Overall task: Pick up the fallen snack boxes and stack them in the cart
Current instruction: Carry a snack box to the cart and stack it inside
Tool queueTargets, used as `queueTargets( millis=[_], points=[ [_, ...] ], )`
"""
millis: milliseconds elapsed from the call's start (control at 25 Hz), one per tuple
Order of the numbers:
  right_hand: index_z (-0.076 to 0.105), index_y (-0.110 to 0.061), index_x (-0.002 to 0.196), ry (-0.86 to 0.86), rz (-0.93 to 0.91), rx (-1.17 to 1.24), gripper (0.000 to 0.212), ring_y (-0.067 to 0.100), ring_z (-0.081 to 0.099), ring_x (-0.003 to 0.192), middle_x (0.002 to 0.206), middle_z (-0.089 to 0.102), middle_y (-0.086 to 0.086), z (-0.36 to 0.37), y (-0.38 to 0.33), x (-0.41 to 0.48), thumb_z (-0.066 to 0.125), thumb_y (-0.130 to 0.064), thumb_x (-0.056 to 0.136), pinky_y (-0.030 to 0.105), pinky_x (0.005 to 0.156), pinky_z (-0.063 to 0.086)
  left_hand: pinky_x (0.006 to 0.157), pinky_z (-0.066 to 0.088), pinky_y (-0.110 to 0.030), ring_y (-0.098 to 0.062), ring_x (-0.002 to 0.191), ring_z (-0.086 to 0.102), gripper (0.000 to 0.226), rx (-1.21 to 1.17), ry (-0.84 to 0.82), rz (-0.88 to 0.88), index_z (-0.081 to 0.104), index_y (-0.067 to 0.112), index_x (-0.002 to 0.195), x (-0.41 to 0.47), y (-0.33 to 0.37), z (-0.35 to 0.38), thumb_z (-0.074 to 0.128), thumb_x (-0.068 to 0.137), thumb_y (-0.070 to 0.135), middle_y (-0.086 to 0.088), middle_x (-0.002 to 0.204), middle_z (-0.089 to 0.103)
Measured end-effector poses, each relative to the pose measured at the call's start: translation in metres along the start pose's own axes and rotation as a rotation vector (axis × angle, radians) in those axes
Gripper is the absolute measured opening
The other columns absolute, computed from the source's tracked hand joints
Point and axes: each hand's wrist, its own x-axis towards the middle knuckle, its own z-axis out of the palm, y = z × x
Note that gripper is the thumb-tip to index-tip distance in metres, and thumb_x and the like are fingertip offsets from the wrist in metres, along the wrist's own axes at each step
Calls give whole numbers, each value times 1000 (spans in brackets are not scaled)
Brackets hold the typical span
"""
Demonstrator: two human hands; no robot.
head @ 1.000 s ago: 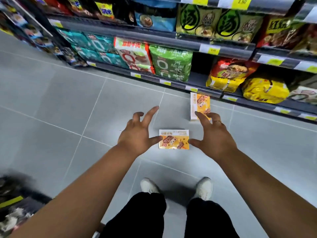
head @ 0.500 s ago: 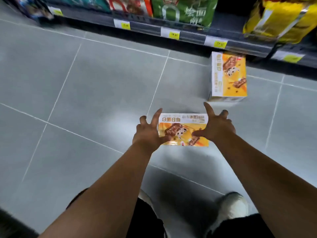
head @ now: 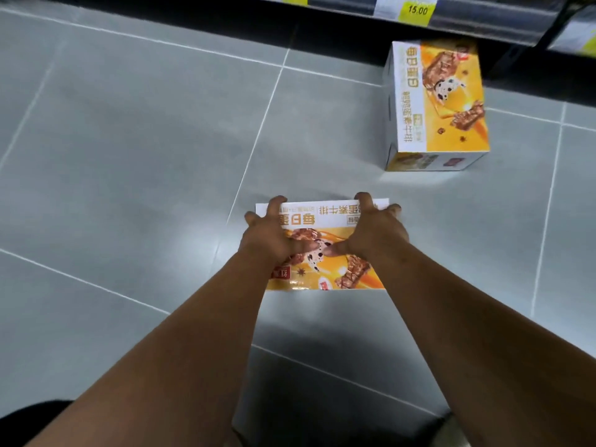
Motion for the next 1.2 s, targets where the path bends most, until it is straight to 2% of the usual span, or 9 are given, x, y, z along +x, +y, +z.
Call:
queueTargets(
  millis=[280, 440, 560, 760, 880, 960, 1200],
  points=[
    [23, -38, 138, 20, 31, 4, 119, 33, 52, 113, 134, 28, 17, -3, -5, -8, 89, -61, 41, 38, 84, 49, 81, 45, -30, -24, 88, 54, 97, 18, 35, 30, 31, 40, 134, -7, 2, -7, 86, 56, 58, -5, 115, 33],
    [22, -38, 138, 131, 1, -18, 116, 44, 52, 116, 145, 18, 25, -56, -27, -48, 90, -56, 46, 42, 92, 46, 82, 43, -27, -27, 89, 57, 93, -66, 145, 82, 33, 43, 133, -31, 28, -49, 86, 57, 55, -5, 121, 32],
    [21, -38, 139, 264, -34, -87, 115, 50, 49, 119, 151, 11, 30, -130, -61, -102, 89, -56, 47, 47, 90, 47, 79, 42, -24, -21, 83, 54, 96, -147, 272, 150, 34, 42, 133, -72, 63, -113, 87, 55, 56, -2, 115, 31],
    [22, -34, 141, 310, -87, -78, 113, 43, 55, 108, 141, 28, 29, -237, -109, -226, 87, -58, 51, 44, 84, 47, 76, 46, -24, -18, 81, 55, 97, -127, 327, 166, 34, 44, 132, -180, 115, -241, 88, 52, 58, 0, 114, 33],
    [17, -38, 142, 314, -64, -54, 117, 42, 58, 105, 148, 16, 30, -300, -135, -314, 85, -62, 50, 42, 81, 48, 77, 48, -26, -16, 82, 55, 95, -137, 341, 189, 36, 47, 130, -259, 147, -325, 89, 52, 55, 2, 113, 32],
    [16, -40, 141, 340, -67, -13, 117, 43, 59, 102, 149, 13, 29, -343, -154, -372, 84, -64, 49, 43, 79, 49, 78, 48, -28, -18, 83, 55, 93, -117, 374, 199, 36, 48, 128, -312, 171, -382, 89, 52, 54, 3, 113, 31],
    [16, -40, 137, 415, -85, 44, 114, 42, 59, 94, 136, 25, 24, -455, -177, -529, 82, -68, 48, 39, 71, 45, 79, 49, -32, -26, 91, 60, 94, -51, 415, 268, 32, 51, 131, -454, 236, -496, 86, 53, 60, -3, 121, 35]
  ],
)
